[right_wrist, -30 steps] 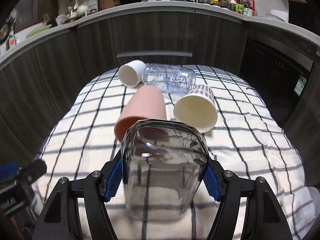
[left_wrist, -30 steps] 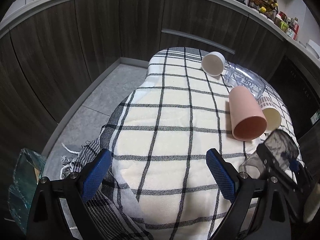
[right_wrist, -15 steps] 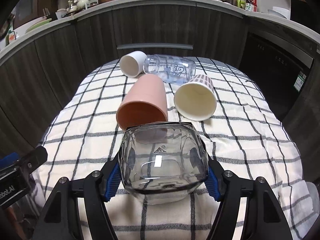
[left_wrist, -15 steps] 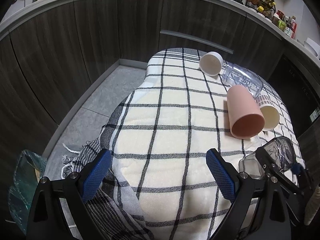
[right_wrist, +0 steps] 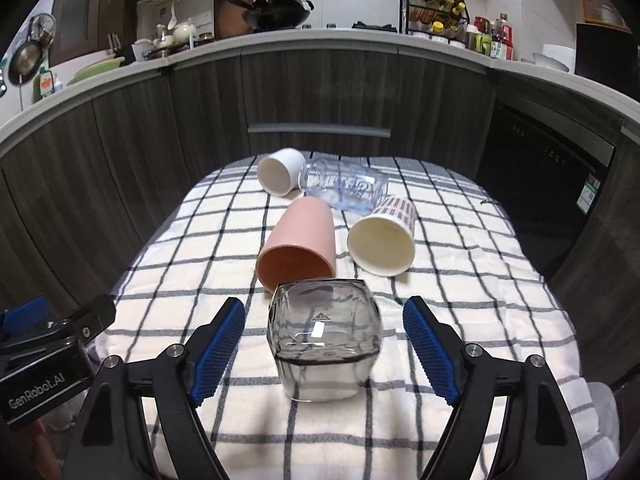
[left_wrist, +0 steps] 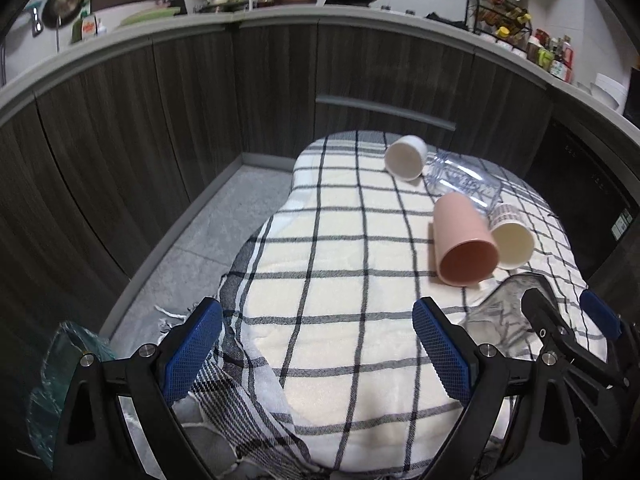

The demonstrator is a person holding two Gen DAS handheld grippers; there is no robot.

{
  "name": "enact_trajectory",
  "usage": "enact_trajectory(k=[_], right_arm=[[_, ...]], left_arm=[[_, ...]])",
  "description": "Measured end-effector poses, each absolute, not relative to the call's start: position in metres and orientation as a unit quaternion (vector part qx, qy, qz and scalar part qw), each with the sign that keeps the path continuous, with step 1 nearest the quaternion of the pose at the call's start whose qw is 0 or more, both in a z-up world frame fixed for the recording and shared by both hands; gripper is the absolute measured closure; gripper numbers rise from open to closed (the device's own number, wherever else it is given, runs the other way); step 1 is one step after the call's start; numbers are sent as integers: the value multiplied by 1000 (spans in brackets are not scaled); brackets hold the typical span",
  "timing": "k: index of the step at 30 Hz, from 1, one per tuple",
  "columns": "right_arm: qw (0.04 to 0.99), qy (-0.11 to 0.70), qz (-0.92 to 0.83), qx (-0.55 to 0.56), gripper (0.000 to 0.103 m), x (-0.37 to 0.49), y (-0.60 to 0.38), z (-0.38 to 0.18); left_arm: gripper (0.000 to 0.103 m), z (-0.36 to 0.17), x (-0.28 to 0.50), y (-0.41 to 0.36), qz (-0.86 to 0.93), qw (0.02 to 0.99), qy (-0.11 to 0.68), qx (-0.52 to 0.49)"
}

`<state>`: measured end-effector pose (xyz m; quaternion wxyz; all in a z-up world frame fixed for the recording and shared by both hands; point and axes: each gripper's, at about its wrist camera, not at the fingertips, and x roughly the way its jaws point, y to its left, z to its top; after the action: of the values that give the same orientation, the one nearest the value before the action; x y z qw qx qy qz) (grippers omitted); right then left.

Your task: Flip cup upside down

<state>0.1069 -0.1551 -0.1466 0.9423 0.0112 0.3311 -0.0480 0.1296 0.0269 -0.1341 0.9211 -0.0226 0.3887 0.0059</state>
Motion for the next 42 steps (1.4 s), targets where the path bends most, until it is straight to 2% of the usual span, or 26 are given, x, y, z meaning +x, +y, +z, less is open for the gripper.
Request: enact_trajectory(k=[23, 42], right_arm=[[962, 265, -65, 23, 19, 23, -187, -81], [969, 233, -75, 30, 16, -16, -201, -55]], left_arm=[[1, -65, 56, -7, -27, 947, 321, 0], [1, -41, 27, -20, -38, 954, 296, 15]])
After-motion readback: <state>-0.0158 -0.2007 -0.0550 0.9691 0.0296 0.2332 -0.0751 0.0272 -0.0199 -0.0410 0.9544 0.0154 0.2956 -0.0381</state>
